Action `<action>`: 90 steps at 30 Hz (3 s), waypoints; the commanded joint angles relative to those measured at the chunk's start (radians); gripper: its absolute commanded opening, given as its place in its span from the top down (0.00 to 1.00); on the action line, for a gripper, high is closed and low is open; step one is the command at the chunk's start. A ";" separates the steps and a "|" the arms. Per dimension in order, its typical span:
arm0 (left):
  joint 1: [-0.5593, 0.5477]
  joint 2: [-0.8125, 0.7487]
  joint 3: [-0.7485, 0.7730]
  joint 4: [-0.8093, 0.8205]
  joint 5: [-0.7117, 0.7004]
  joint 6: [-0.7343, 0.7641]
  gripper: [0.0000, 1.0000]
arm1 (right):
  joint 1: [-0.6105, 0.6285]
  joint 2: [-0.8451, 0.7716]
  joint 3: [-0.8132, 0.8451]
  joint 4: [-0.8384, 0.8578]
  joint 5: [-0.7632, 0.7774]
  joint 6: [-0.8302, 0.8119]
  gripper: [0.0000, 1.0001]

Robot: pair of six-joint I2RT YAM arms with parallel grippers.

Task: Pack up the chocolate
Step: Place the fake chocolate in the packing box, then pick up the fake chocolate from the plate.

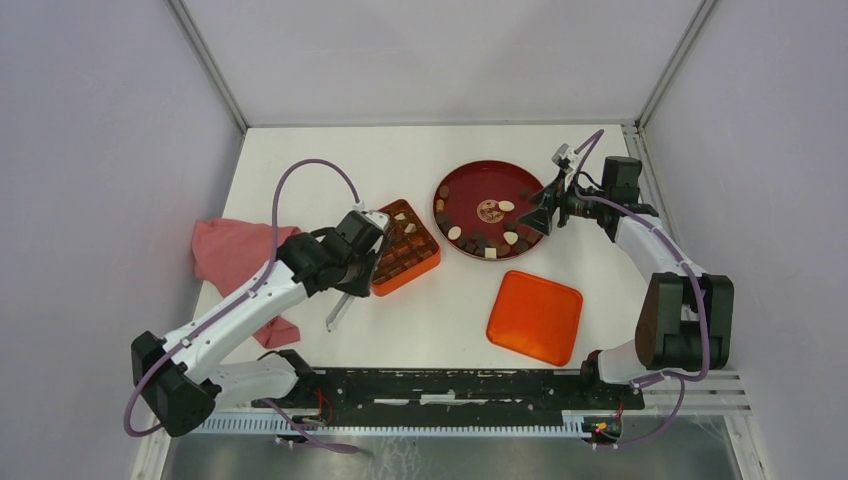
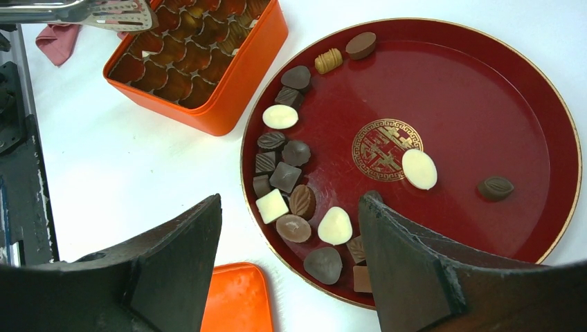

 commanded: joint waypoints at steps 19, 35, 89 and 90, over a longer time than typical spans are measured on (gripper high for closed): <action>-0.004 0.144 0.016 0.007 -0.043 -0.068 0.90 | 0.000 -0.002 0.032 0.003 -0.010 -0.020 0.22; -0.004 0.167 0.028 -0.015 -0.064 -0.087 0.59 | 0.000 0.002 0.034 0.000 -0.013 -0.023 0.22; -0.152 -0.091 -0.136 0.780 0.243 -0.187 0.61 | -0.030 -0.084 -0.034 0.024 0.136 -0.222 0.21; -0.151 -0.089 -0.142 0.788 0.259 -0.179 0.61 | -0.030 -0.086 -0.038 0.024 0.122 -0.237 0.21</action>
